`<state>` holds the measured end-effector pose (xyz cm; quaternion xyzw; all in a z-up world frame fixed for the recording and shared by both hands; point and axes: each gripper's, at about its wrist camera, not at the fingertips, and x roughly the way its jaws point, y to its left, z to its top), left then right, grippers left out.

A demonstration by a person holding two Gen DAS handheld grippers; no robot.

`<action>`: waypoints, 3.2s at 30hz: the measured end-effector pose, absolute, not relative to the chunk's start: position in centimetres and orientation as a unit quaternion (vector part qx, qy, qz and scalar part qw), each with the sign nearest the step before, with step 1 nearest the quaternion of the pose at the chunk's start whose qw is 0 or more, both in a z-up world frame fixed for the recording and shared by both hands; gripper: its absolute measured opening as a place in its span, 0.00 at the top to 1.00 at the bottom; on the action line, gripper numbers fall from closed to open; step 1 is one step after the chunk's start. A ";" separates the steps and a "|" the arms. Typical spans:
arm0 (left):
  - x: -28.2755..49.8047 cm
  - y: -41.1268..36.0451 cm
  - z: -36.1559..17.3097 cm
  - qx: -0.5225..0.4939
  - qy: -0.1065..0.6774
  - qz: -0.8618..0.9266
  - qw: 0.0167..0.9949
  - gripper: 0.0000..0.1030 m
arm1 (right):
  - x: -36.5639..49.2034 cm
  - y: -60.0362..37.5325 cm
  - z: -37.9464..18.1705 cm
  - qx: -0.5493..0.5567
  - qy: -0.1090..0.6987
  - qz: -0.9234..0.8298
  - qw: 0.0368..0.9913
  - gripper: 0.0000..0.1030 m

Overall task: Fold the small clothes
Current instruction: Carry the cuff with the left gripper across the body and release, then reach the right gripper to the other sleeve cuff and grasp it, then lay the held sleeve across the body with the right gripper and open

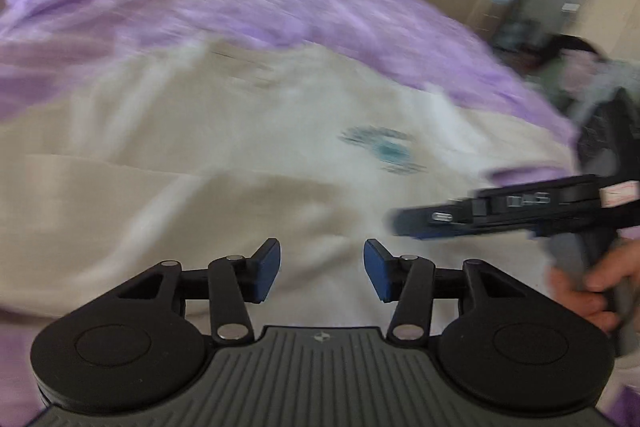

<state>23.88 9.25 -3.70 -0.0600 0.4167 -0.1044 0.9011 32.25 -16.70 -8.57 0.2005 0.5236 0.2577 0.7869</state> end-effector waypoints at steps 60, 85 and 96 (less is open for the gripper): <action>18.4 26.3 -0.5 -0.246 0.288 0.224 0.898 0.61 | 37.9 -3.5 6.9 0.136 0.413 0.386 0.814 0.98; 27.6 26.8 -8.2 -0.374 0.384 0.095 0.839 0.55 | 45.0 -24.1 -4.4 0.205 0.454 0.178 0.849 0.98; 30.4 27.8 -9.6 -0.415 0.376 0.076 0.825 0.53 | 44.5 -26.9 -5.9 0.213 0.465 0.162 0.844 0.99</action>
